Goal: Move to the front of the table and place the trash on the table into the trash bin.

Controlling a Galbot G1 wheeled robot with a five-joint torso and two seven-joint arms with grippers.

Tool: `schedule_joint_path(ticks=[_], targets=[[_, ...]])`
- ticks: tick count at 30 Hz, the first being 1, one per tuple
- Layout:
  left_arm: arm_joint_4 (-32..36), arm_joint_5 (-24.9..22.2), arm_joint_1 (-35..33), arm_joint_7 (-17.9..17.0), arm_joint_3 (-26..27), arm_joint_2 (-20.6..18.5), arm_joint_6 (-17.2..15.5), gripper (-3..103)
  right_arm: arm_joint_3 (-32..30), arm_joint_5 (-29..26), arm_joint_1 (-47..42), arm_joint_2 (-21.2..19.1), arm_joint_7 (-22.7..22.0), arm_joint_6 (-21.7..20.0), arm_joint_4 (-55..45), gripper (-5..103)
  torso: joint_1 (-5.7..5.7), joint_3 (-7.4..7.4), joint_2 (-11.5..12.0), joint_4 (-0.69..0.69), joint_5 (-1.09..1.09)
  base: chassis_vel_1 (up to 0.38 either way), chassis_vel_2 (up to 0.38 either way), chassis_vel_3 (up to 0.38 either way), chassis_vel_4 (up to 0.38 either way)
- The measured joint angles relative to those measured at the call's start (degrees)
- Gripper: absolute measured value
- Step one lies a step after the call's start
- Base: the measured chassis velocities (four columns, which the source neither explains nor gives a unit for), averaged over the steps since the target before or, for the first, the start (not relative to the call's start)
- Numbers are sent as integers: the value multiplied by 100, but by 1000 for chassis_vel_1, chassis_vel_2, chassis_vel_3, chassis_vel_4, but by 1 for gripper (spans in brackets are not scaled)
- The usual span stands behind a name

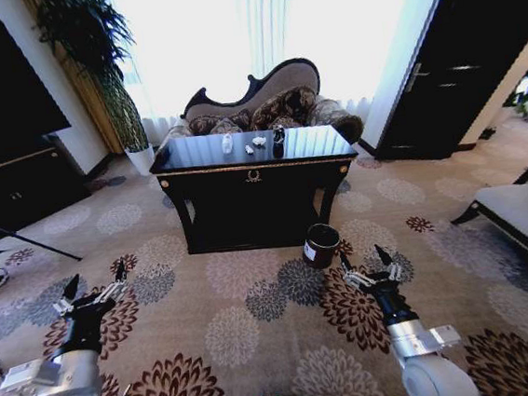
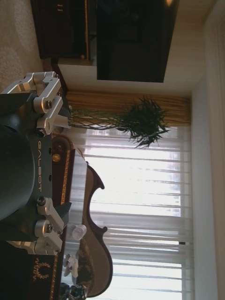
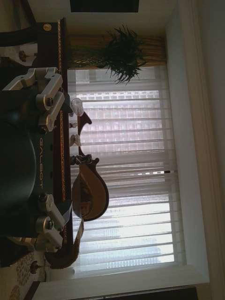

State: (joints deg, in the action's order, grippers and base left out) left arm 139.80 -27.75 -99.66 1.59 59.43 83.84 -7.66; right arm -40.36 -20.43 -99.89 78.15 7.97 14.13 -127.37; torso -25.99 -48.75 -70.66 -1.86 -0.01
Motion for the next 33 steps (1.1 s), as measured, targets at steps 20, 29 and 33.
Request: schedule_joint_path(ticks=[20,29,33], targets=[[74,-98,-48,9,138,-3,1,100,-181,-11,-6,14,-18,-57,-280,100,-5,-2,2,0,0,-152,156,165,-167],[78,-74,-66,14,98,12,2,100,-182,-7,3,-28,-26,-45,-194,100,-1,0,1,0,-1,-153,157,158,-173],[83,-66,-81,19,98,9,4,100,-167,-5,14,-35,-28,-43,-168,100,1,0,0,0,0,-167,162,147,-187]])
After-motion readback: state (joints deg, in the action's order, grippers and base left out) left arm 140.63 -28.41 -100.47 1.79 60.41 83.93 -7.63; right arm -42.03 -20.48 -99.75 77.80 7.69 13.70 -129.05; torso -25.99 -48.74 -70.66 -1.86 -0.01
